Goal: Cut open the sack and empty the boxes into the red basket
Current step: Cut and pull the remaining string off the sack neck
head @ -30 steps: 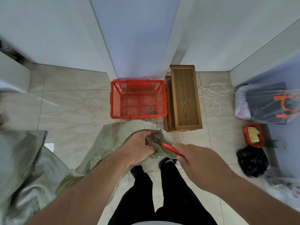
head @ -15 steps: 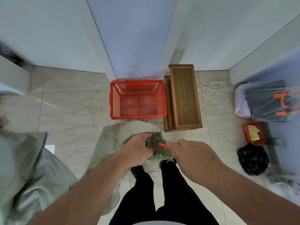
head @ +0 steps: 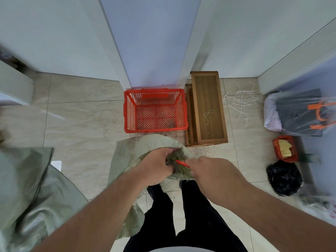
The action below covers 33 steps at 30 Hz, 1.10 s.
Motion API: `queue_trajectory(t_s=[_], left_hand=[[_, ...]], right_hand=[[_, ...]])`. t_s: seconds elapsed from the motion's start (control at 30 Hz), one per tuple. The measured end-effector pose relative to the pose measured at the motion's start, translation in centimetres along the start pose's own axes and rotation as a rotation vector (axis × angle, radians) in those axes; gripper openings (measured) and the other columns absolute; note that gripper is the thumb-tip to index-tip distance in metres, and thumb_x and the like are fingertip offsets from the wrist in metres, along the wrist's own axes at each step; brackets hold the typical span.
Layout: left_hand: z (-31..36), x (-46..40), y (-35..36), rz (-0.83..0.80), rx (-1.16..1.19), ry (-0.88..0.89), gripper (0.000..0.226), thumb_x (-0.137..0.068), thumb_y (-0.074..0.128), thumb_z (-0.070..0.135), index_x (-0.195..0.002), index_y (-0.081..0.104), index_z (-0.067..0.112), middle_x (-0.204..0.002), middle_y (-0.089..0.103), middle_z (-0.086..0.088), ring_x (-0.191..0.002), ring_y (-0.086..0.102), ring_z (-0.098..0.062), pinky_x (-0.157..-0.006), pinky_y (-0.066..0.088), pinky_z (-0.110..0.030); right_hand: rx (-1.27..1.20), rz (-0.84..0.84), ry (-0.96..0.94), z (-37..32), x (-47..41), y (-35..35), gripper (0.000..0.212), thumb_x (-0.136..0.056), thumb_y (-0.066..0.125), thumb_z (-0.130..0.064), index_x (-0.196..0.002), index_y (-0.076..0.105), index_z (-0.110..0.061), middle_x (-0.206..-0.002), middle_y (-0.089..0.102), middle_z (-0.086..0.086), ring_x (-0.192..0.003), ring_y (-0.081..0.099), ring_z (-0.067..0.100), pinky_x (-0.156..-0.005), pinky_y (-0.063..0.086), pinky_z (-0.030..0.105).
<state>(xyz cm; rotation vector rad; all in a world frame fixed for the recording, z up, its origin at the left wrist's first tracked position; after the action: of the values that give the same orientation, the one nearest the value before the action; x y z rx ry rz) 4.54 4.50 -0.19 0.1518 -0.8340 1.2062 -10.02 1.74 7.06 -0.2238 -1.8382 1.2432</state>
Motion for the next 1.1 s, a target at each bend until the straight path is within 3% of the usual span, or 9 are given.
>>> queue_trajectory(t_s=[0.23,0.3,0.4,0.5,0.67,0.83,0.97,1.03,1.1], left_hand=[[0.5,-0.1,0.3,-0.008,-0.020,-0.016,0.047,-0.091,0.059,0.004,-0.127,0.067,0.034,-0.104,0.073,0.018,-0.095,0.068,0.002,-0.072,0.048,-0.008],[0.5,-0.2,0.4,-0.009,-0.046,-0.028,0.047,-0.090,0.055,0.000,-0.119,0.069,0.035,-0.096,0.075,0.016,-0.087,0.069,0.001,-0.066,0.051,-0.012],[0.1,-0.2,-0.1,0.001,-0.069,-0.053,0.049,-0.090,0.054,0.000,-0.120,0.067,0.036,-0.099,0.074,0.014,-0.092,0.069,-0.006,-0.073,0.054,-0.019],[0.1,-0.2,-0.2,0.006,-0.046,-0.059,0.049,-0.093,0.057,0.005,-0.128,0.064,0.038,-0.109,0.073,0.016,-0.102,0.067,-0.007,-0.079,0.050,-0.016],[0.7,-0.4,0.3,0.018,-0.070,-0.056,0.052,-0.089,0.053,-0.002,-0.124,0.068,0.034,-0.109,0.075,0.013,-0.104,0.067,-0.009,-0.083,0.053,-0.019],[0.3,-0.1,-0.4,0.024,-0.101,-0.098,0.052,-0.093,0.057,0.006,-0.130,0.062,0.042,-0.114,0.072,0.016,-0.107,0.065,-0.009,-0.095,0.054,-0.029],[1.0,-0.1,-0.2,0.021,-0.064,-0.070,0.058,-0.090,0.056,0.003,-0.127,0.062,0.047,-0.106,0.073,0.024,-0.087,0.070,0.001,-0.071,0.060,-0.021],[0.7,-0.1,-1.6,0.031,-0.078,-0.064,0.066,-0.093,0.056,0.001,-0.143,0.052,0.044,-0.119,0.066,0.022,-0.088,0.068,0.002,-0.063,0.052,-0.013],[0.0,0.1,-2.8,0.049,-0.070,-0.058,0.069,-0.095,0.059,0.002,-0.152,0.043,0.037,-0.135,0.062,0.015,-0.105,0.062,-0.001,-0.082,0.050,-0.015]], right_hand=[[0.103,-0.055,0.052,-0.7,-0.4,1.3,0.031,-0.105,0.053,-0.021,-0.136,0.054,-0.019,-0.111,0.068,0.006,-0.089,0.070,0.028,-0.071,0.053,0.037],[0.109,-0.065,0.077,-1.5,-1.5,1.5,0.030,-0.105,0.056,-0.018,-0.134,0.055,-0.015,-0.112,0.067,0.008,-0.093,0.069,0.029,-0.070,0.051,0.038],[0.062,-0.095,0.101,-2.4,-2.3,1.5,0.027,-0.104,0.055,-0.014,-0.130,0.058,-0.013,-0.109,0.066,0.009,-0.092,0.067,0.030,-0.068,0.045,0.038],[0.082,-0.090,0.134,-1.4,-1.1,1.7,0.026,-0.105,0.056,-0.021,-0.130,0.059,-0.017,-0.099,0.058,0.005,-0.075,0.057,0.030,-0.063,0.041,0.035],[0.047,-0.114,0.127,-2.5,-2.6,1.1,0.028,-0.102,0.055,-0.010,-0.129,0.062,-0.012,-0.117,0.067,0.010,-0.100,0.070,0.031,-0.070,0.042,0.037],[0.126,-0.170,0.148,-1.4,-1.6,1.9,0.029,-0.104,0.058,-0.021,-0.133,0.059,-0.015,-0.108,0.063,0.007,-0.090,0.067,0.032,-0.060,0.038,0.034],[0.117,-0.267,0.183,-0.3,-3.3,2.9,0.029,-0.103,0.056,-0.012,-0.128,0.071,-0.016,-0.120,0.071,0.006,-0.108,0.071,0.029,-0.073,0.045,0.035],[0.096,-0.224,0.222,2.0,-2.0,2.2,0.031,-0.102,0.054,-0.010,-0.128,0.068,-0.018,-0.105,0.067,0.001,-0.095,0.071,0.025,-0.069,0.046,0.033],[0.014,-0.165,0.265,4.6,1.0,1.2,0.025,-0.106,0.049,-0.019,-0.128,0.059,-0.026,-0.088,0.053,-0.006,-0.073,0.061,0.018,-0.059,0.041,0.029]])
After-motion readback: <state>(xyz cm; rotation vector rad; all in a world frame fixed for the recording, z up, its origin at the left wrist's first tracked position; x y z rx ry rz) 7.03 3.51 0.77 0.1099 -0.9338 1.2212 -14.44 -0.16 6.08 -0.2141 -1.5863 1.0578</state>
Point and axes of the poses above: each hand's wrist, its own x-axis away from the middle knuckle, its own y-axis out of the palm, z = x × y, the point moved 6 cm from there along -x, towards the middle knuckle
